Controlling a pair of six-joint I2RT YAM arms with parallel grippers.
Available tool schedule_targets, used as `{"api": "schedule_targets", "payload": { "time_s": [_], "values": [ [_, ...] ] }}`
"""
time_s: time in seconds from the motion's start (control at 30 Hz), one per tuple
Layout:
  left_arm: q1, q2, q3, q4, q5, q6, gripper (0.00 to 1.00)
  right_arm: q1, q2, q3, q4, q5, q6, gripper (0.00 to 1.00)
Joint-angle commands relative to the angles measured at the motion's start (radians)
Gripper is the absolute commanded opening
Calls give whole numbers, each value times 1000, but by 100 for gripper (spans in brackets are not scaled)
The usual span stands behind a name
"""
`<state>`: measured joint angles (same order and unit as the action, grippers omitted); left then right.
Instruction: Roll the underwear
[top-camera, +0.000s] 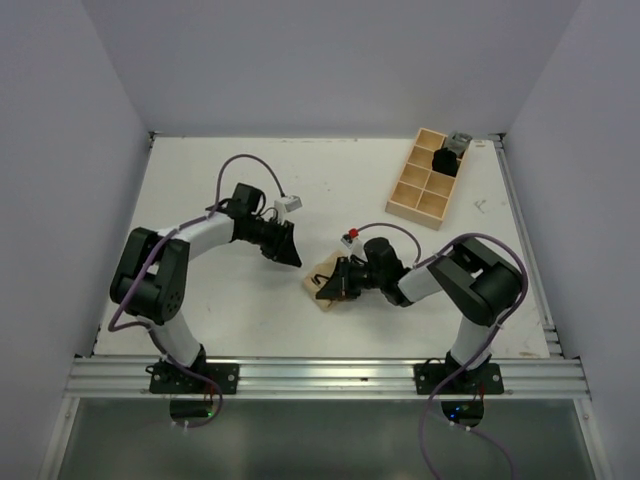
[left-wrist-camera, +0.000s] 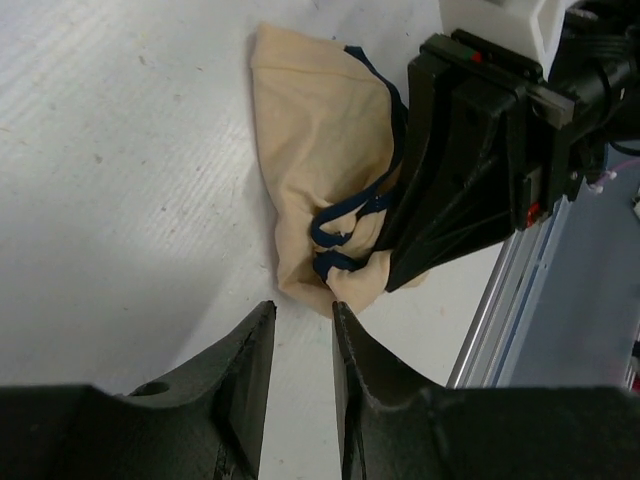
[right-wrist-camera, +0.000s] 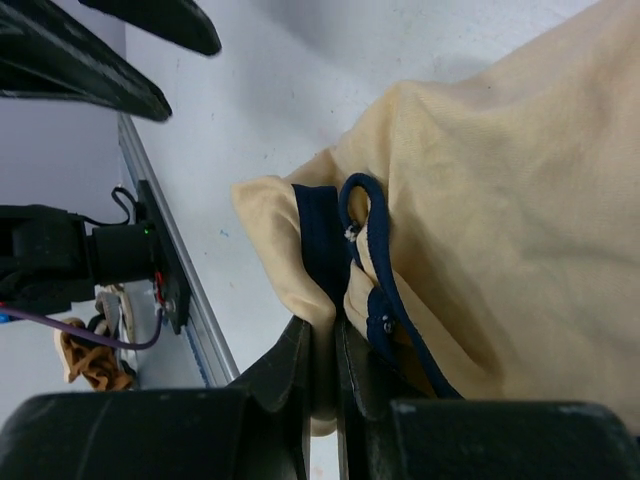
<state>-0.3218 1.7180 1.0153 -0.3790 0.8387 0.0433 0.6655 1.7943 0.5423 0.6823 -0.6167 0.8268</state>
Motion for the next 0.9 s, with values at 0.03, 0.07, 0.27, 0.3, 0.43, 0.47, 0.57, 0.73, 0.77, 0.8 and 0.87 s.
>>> {"api": "schedule_targets", "payload": {
  "time_s": [0.03,0.07,0.27,0.3,0.43,0.47,0.57,0.73,0.77,0.8,0.87],
  "values": [
    [-32,60,8,20,128,136,32,-36,45,-30,75,-14,37,0],
    [-39,69,14,19,122,136,32,-41,51,-31,86,-20,43,0],
    [-75,98,17,66,132,167,32,-64,83,-31,132,-61,57,0],
    [-82,100,17,72,134,181,32,-69,85,-33,134,-69,57,0],
    [-91,115,23,98,146,196,32,-86,111,-47,174,-98,75,0],
    [-91,136,32,80,146,202,33,-90,115,-48,183,-106,78,0],
    [-97,181,68,25,137,245,41,-109,132,-68,238,-133,103,0],
    [-92,181,75,35,157,248,41,-133,149,-73,276,-170,113,0],
    [-89,167,71,52,166,247,42,-132,152,-71,283,-181,115,0],
    [-83,161,71,52,177,259,49,-133,155,-70,287,-189,117,0],
    [-76,140,75,37,200,289,54,-135,166,-73,312,-201,133,0]
  ]
}}
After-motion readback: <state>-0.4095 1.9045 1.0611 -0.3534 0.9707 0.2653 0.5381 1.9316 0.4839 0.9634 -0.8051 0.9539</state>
